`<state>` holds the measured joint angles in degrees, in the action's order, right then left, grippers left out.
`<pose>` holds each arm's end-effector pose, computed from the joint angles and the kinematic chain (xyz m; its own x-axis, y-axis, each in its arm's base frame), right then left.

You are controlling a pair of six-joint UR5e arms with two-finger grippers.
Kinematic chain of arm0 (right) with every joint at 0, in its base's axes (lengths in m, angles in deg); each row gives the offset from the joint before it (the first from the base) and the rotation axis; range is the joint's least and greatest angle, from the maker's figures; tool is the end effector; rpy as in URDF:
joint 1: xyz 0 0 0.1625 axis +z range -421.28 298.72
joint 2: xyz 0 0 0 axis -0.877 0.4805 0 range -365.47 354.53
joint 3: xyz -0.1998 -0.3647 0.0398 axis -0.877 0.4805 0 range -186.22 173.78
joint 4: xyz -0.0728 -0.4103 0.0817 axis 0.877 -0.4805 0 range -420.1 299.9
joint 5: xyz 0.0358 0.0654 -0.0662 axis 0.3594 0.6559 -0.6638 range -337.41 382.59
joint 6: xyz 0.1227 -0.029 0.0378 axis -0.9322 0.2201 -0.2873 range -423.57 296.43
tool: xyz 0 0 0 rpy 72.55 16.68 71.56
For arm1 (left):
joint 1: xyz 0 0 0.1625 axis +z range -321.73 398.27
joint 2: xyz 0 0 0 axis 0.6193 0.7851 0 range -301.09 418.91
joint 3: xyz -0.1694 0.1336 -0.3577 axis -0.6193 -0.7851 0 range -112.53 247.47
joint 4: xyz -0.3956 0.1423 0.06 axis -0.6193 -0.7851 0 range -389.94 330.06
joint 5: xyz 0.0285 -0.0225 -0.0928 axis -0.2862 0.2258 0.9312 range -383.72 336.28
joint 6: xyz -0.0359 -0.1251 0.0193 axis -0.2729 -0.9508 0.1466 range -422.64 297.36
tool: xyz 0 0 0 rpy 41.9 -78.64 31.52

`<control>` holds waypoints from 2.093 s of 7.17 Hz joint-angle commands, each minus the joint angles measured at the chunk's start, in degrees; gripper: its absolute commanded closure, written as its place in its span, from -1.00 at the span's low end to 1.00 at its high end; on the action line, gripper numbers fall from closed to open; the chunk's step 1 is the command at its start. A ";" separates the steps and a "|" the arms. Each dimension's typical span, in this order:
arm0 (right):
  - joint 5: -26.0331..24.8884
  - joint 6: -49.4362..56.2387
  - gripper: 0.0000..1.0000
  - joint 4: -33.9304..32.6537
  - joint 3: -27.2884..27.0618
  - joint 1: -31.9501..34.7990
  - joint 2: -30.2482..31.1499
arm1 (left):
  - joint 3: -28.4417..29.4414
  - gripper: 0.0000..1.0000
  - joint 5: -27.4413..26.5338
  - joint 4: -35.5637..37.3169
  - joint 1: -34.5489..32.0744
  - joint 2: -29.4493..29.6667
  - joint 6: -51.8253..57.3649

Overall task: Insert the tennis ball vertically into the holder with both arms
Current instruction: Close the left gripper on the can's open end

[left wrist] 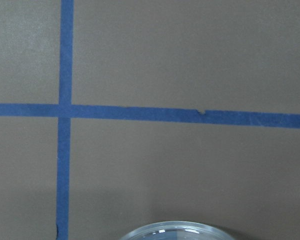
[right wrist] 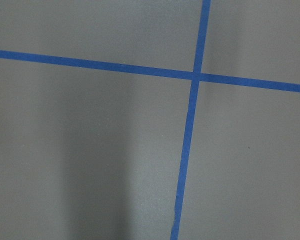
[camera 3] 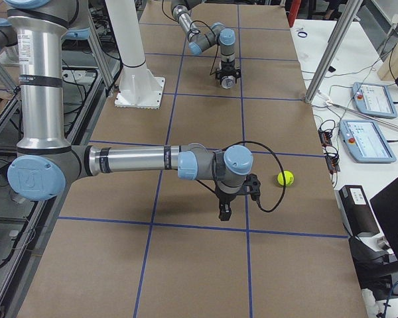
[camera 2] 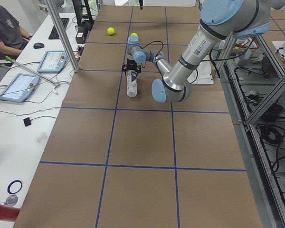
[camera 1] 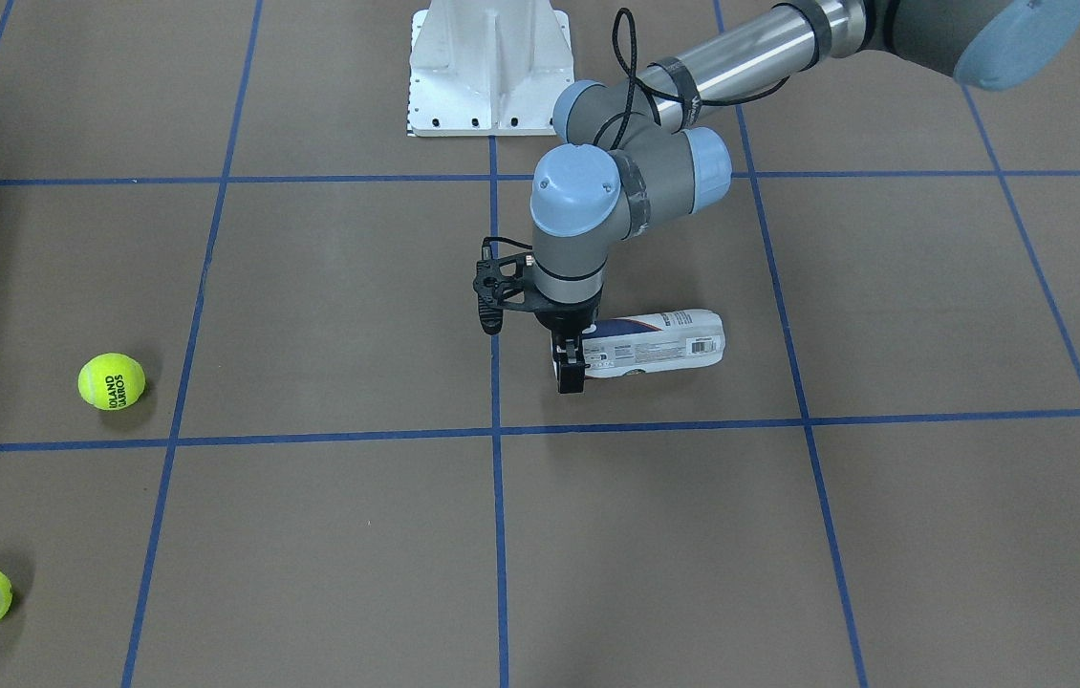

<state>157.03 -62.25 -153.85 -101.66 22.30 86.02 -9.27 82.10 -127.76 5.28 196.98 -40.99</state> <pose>-0.0141 -0.4929 0.6460 0.7064 -0.1051 0.6999 0.1280 0.9916 0.0196 0.6188 -0.5178 0.2371 0.1153 0.9913 0.0635 -0.7097 0.0375 0.7035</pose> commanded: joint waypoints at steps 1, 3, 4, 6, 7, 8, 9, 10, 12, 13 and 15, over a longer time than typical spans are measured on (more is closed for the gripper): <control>0.03 0.00 -0.98 0.06 0.00 0.00 0.00 | 0.36 -0.99 0.00 0.00 0.03 0.00 -0.11; 0.12 0.00 -0.98 0.06 0.00 0.00 0.00 | 0.97 -0.99 0.00 -0.09 0.03 0.61 -1.68; 0.12 0.00 -0.98 0.06 0.00 0.00 0.00 | 1.06 -0.99 0.00 -0.09 0.03 0.70 -1.69; 0.12 0.00 -0.98 -0.03 0.00 0.00 0.00 | 1.06 -0.99 0.00 -0.09 0.03 0.70 -1.69; 0.12 0.00 -0.98 0.06 0.00 0.00 0.00 | 1.15 -0.97 0.00 0.00 -0.06 0.70 -1.69; 0.12 0.00 -0.98 -0.03 0.00 0.00 0.00 | 1.41 -0.95 0.00 0.00 -0.06 0.70 -1.69; 0.12 0.00 -0.98 -0.03 0.00 0.00 0.00 | 1.41 -0.92 0.09 -0.09 -0.06 0.70 -1.61; 0.12 0.00 -0.98 -0.03 0.00 0.00 0.00 | 1.41 -0.88 0.00 -0.09 -0.06 0.70 -1.61; 0.12 0.00 -0.98 -0.03 0.00 0.00 0.00 | 1.33 -0.82 0.00 -0.09 -0.06 0.70 -1.69; 0.12 0.00 -0.98 0.06 0.00 0.00 0.00 | 1.06 -0.79 0.09 -0.09 -0.06 0.70 -1.69; 0.12 0.00 -0.98 0.06 0.00 0.00 0.00 | 1.06 -0.76 0.00 -2.98 -0.23 0.62 -1.78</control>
<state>157.15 -62.25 -153.80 -101.66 22.31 86.02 -8.16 82.12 -129.21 5.13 197.67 -42.74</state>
